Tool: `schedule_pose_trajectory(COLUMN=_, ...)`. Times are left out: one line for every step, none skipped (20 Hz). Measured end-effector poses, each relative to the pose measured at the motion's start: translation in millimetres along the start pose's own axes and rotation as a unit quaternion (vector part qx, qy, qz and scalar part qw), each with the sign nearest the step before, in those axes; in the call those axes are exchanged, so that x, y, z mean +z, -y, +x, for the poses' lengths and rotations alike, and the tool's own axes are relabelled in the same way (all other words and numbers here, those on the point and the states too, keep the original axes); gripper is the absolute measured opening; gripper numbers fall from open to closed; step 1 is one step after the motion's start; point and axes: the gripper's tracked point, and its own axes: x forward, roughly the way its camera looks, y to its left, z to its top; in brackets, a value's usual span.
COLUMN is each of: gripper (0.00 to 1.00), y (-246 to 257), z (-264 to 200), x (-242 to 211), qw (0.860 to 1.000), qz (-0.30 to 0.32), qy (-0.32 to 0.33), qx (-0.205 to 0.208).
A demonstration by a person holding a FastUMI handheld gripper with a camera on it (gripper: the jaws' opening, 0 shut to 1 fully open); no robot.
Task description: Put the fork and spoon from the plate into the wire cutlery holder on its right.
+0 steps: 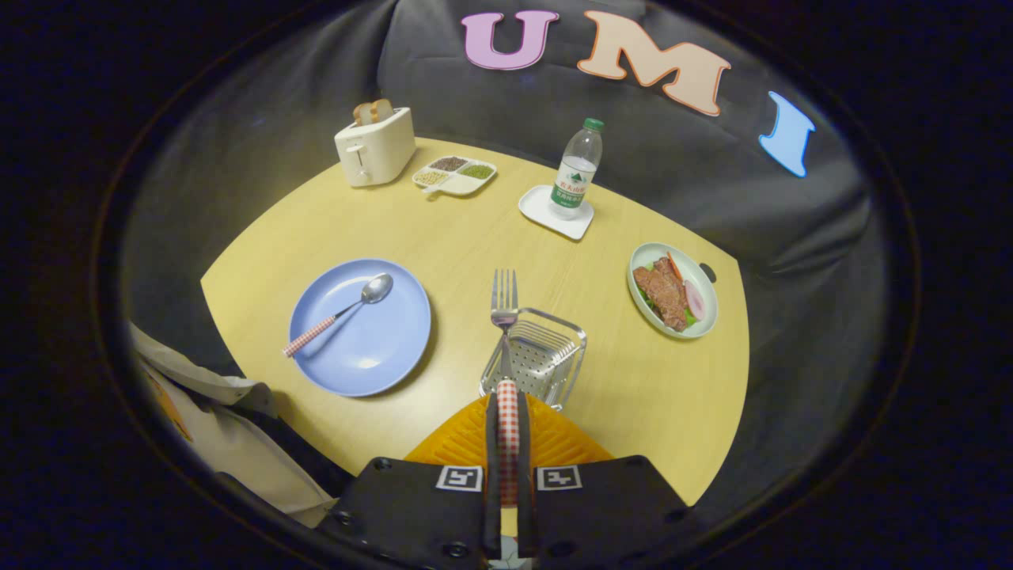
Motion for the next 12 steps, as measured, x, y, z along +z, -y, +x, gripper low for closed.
schedule_pose_trajectory(gripper=0.11, y=3.1, z=-1.4, x=-2.8, qw=1.000, qz=-0.006, qy=-0.009, qx=0.006)
schedule_pose_trajectory(gripper=0.11, y=6.8, z=-2.2, x=-6.7, qw=1.000, qz=-0.013, qy=-0.017, qx=0.010)
schedule_pose_trajectory(gripper=0.11, y=11.3, z=-3.5, x=-9.4, qw=0.999, qz=-0.020, qy=-0.026, qx=0.012)
schedule_pose_trajectory(gripper=0.11, y=15.4, z=-4.0, x=-12.4, qw=0.999, qz=-0.024, qy=-0.036, qx=0.016)
schedule_pose_trajectory(gripper=0.11, y=21.3, z=-3.1, x=-16.3, qw=0.998, qz=-0.028, qy=-0.046, qx=0.018)
schedule_pose_trajectory(gripper=0.11, y=24.2, z=-2.0, x=-18.9, qw=0.998, qz=-0.031, qy=-0.055, qx=0.022)
schedule_pose_trajectory(gripper=0.11, y=26.2, z=0.0, x=-21.5, qw=0.997, qz=-0.033, qy=-0.067, qx=0.026)
schedule_pose_trajectory(gripper=0.11, y=26.8, z=1.3, x=-24.0, qw=0.996, qz=-0.034, qy=-0.078, qx=0.031)
schedule_pose_trajectory(gripper=0.11, y=27.6, z=5.0, x=-26.9, qw=0.995, qz=-0.036, qy=-0.090, qx=0.036)
schedule_pose_trajectory(gripper=0.11, y=27.9, z=6.0, x=-28.3, qw=0.993, qz=-0.039, qy=-0.105, qx=0.039)
schedule_pose_trajectory(gripper=0.11, y=29.9, z=8.3, x=-32.7, qw=0.992, qz=-0.042, qy=-0.114, qx=0.040)
schedule_pose_trajectory(gripper=0.11, y=30.1, z=10.7, x=-34.6, qw=0.990, qz=-0.044, qy=-0.125, qx=0.042)
